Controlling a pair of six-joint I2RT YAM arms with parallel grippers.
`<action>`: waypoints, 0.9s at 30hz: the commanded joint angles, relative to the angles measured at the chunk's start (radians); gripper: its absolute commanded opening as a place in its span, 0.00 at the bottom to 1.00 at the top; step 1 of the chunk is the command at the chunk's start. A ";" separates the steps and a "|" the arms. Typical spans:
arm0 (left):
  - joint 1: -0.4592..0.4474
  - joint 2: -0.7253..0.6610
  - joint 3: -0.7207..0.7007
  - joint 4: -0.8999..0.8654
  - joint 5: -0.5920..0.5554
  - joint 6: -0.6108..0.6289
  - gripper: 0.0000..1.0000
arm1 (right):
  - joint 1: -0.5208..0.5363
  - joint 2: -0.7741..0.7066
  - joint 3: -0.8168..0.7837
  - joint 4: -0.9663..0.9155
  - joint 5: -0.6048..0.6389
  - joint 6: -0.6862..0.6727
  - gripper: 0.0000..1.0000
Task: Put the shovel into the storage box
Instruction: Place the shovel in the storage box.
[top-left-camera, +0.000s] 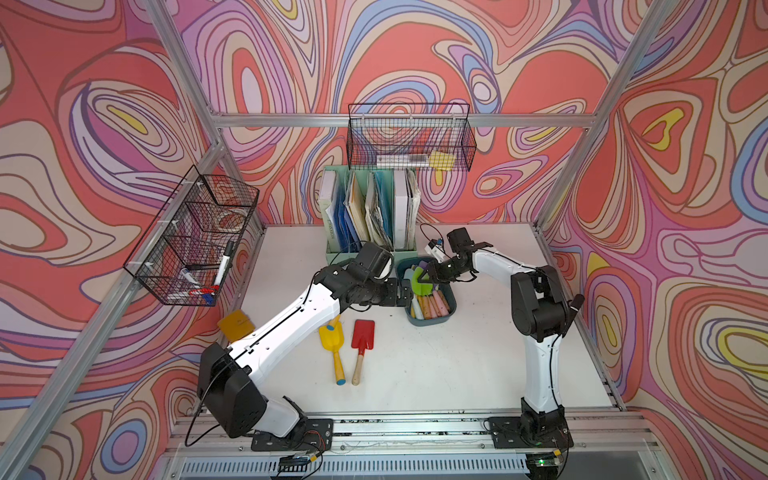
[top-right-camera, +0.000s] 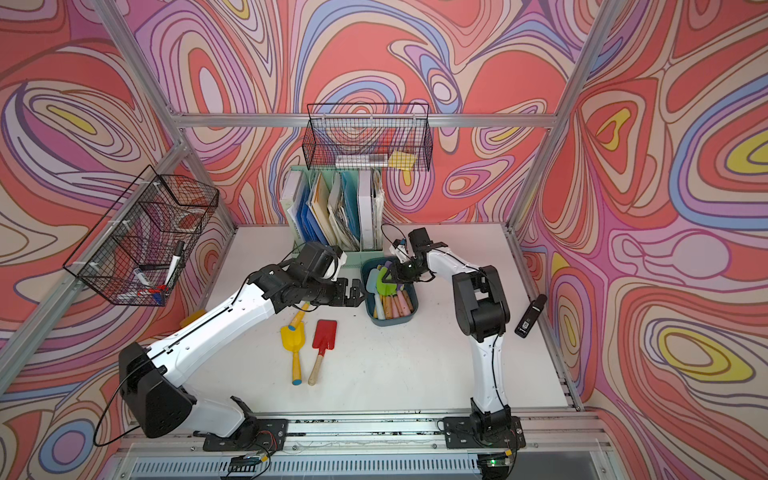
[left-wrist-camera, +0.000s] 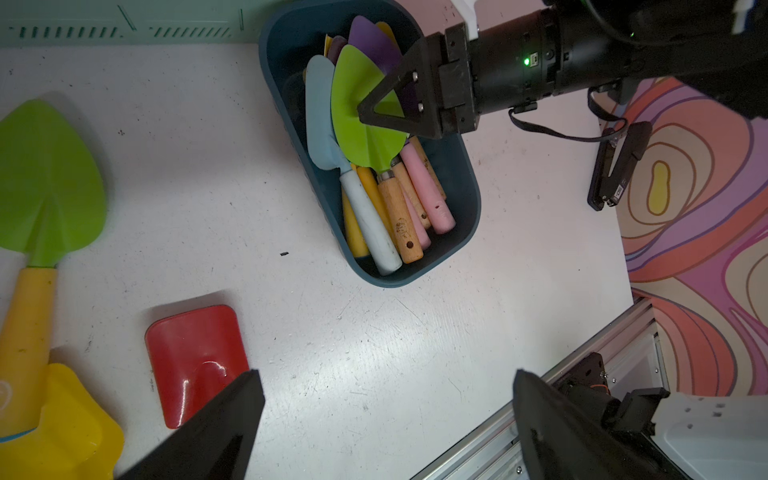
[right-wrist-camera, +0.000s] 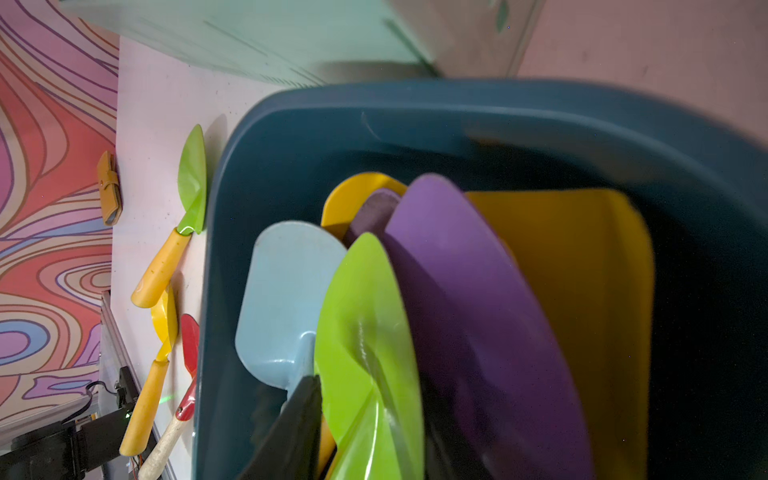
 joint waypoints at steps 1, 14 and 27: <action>-0.004 0.000 0.018 -0.038 -0.012 0.012 0.99 | -0.007 -0.042 0.029 -0.035 0.061 0.012 0.39; -0.005 0.009 0.022 -0.067 -0.048 0.016 0.99 | -0.006 -0.095 0.029 -0.049 0.129 0.063 0.41; 0.067 0.008 -0.026 -0.250 -0.223 -0.077 0.99 | -0.006 -0.227 0.029 -0.107 0.195 0.067 0.41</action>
